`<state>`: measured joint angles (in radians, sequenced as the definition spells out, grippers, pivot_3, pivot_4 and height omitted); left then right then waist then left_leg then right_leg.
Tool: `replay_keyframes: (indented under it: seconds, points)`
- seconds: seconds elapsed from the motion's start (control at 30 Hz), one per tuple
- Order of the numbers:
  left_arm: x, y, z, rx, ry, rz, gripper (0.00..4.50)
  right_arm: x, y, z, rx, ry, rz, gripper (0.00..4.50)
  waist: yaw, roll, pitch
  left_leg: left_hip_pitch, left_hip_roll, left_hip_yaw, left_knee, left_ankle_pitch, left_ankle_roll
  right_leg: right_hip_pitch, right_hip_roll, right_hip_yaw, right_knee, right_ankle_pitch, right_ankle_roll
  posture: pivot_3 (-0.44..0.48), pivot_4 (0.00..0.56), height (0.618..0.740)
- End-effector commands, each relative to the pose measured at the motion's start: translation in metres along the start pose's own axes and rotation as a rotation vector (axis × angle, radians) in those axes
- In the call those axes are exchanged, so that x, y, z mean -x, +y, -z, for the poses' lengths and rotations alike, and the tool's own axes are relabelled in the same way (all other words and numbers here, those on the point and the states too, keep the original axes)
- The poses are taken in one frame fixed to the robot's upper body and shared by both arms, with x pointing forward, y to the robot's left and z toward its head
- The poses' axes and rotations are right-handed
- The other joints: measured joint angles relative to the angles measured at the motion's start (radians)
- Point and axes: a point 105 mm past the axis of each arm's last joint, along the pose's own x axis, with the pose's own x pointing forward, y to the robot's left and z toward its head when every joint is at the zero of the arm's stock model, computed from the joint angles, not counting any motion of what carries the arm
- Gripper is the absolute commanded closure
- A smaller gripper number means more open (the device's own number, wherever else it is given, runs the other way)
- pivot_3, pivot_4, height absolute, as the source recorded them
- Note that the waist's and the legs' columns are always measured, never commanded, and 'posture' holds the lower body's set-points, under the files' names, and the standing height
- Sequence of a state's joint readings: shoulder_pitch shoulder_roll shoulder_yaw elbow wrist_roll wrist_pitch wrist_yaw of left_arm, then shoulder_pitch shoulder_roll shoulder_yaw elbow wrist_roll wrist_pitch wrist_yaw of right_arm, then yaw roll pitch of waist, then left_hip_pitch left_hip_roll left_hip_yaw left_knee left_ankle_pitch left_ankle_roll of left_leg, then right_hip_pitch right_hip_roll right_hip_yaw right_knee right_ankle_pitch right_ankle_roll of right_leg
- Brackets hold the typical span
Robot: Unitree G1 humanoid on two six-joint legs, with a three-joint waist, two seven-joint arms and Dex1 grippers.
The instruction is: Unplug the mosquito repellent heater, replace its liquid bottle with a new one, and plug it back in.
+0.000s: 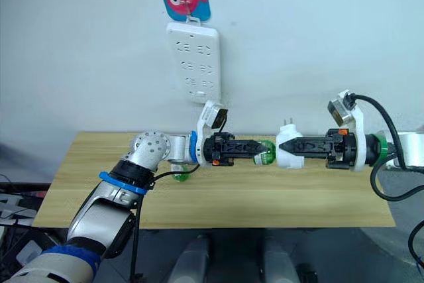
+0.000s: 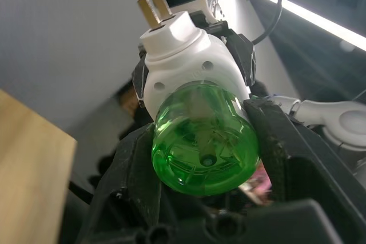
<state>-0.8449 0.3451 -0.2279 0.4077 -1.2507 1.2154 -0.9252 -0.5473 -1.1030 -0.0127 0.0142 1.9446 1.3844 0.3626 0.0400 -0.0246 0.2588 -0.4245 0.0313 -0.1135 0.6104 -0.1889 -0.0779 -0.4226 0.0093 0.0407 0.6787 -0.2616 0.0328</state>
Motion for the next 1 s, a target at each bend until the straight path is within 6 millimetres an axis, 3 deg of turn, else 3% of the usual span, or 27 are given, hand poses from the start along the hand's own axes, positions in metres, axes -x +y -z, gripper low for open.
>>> replay_keyframes:
  seconds: [0.03,0.1,0.2,0.27,0.37,0.5,0.6,0.67,0.83,1.0]
  points:
    - [0.003,-0.012,-0.010,-0.005,-0.034,0.033,0.72,0.002,0.008,-0.001,0.031,-0.007,-0.010,1.39,-0.002,0.000,0.000,0.000,0.000,0.000,0.000,0.000,0.000,0.000,0.000,0.000,0.000,0.000,0.000,0.217,0.226,0.740]
    - [0.003,-0.012,-0.015,-0.011,-0.061,0.025,0.08,0.003,0.008,-0.003,0.031,-0.020,-0.009,1.39,-0.001,0.000,0.000,0.000,0.000,0.000,0.000,0.000,0.000,0.000,0.000,0.000,0.000,0.000,0.000,0.217,0.226,0.740]
    - [0.007,-0.012,-0.024,-0.112,-0.109,-0.008,0.03,0.006,0.006,-0.005,0.024,-0.041,-0.001,1.39,0.001,0.000,0.000,0.000,-0.001,0.001,0.001,0.000,0.000,0.000,-0.001,0.001,0.000,0.000,0.000,0.209,0.225,0.740]
    - [0.012,-0.019,-0.031,-0.296,-0.115,-0.031,0.03,0.010,0.004,-0.007,0.014,-0.063,0.003,1.39,0.001,0.000,0.000,0.000,-0.001,0.001,0.001,0.000,0.000,0.000,-0.001,0.001,0.000,0.000,0.000,0.206,0.230,0.740]
    - [0.018,-0.035,-0.026,-0.666,-0.020,-0.037,0.03,0.017,0.001,-0.010,-0.006,-0.091,0.017,1.39,-0.001,0.000,0.000,0.000,-0.001,0.002,0.000,0.000,-0.001,0.000,-0.001,0.001,0.000,0.000,0.000,0.208,0.231,0.740]
    - [0.028,-0.029,-0.010,-1.185,0.162,-0.085,0.03,0.023,-0.002,-0.014,-0.025,-0.129,0.018,1.39,0.012,0.000,0.000,0.001,-0.001,0.004,-0.001,0.000,0.000,0.000,-0.001,0.003,-0.001,0.002,-0.005,0.221,0.233,0.740]
    - [0.041,-0.019,-0.015,-1.833,0.163,-0.198,0.03,0.025,-0.005,-0.018,-0.041,-0.143,0.023,1.39,0.030,0.000,0.000,0.000,-0.001,0.004,-0.001,0.000,0.000,0.000,-0.002,0.003,-0.002,0.003,-0.005,0.221,0.233,0.740]
    - [0.043,-0.019,-0.006,-2.128,0.171,-0.162,0.03,0.024,-0.006,-0.020,-0.046,-0.146,0.018,1.39,0.040,0.000,0.000,0.000,-0.001,0.006,0.000,0.000,0.000,0.000,-0.002,0.004,-0.004,0.004,-0.006,0.236,0.236,0.740]
    - [0.030,-0.016,0.006,-2.411,0.108,-0.077,0.03,0.016,-0.003,-0.025,-0.036,-0.137,-0.012,1.39,0.066,0.000,0.000,-0.001,-0.001,0.007,0.000,0.000,0.000,0.000,-0.002,0.006,-0.005,0.005,-0.005,0.239,0.244,0.740]
    - [0.016,-0.017,0.005,-2.510,0.025,-0.055,0.03,0.009,0.000,-0.024,-0.029,-0.108,-0.035,1.39,0.085,0.000,0.000,-0.002,-0.001,0.006,0.000,0.000,0.000,0.000,-0.002,0.005,-0.005,0.006,-0.003,0.235,0.250,0.740]
